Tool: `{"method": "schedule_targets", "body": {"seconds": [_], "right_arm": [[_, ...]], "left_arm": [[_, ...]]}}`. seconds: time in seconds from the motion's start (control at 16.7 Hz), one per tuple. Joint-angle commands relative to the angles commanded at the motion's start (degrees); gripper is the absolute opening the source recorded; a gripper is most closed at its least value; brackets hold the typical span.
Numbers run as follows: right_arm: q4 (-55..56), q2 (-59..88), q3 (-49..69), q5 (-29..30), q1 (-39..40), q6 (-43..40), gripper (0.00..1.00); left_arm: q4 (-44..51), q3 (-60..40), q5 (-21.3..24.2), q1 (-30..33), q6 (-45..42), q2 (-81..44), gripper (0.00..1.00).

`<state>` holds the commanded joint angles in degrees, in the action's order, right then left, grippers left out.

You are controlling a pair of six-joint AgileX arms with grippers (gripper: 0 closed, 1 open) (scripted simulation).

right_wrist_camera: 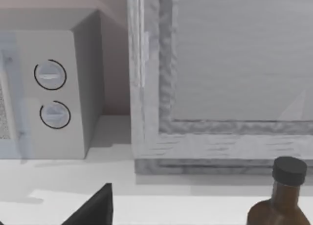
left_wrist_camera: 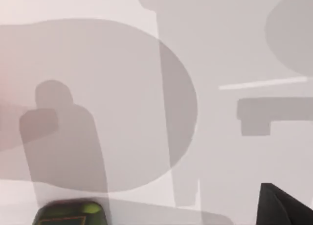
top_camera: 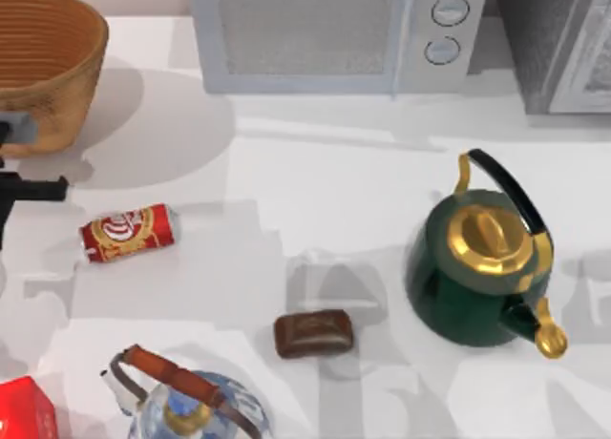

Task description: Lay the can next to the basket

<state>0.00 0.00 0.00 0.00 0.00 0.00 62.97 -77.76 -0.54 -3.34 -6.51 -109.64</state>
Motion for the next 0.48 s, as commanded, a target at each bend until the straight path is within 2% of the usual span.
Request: {"method": "schedule_targets", "body": {"seconds": [0.48], "right_arm": [[0.0, 0.0, 0.0, 0.0, 0.0, 0.0, 1.0]], "left_arm": [[-4.6, -1.3, 0.3, 0.2, 1.9, -0.8, 0.0]]}}
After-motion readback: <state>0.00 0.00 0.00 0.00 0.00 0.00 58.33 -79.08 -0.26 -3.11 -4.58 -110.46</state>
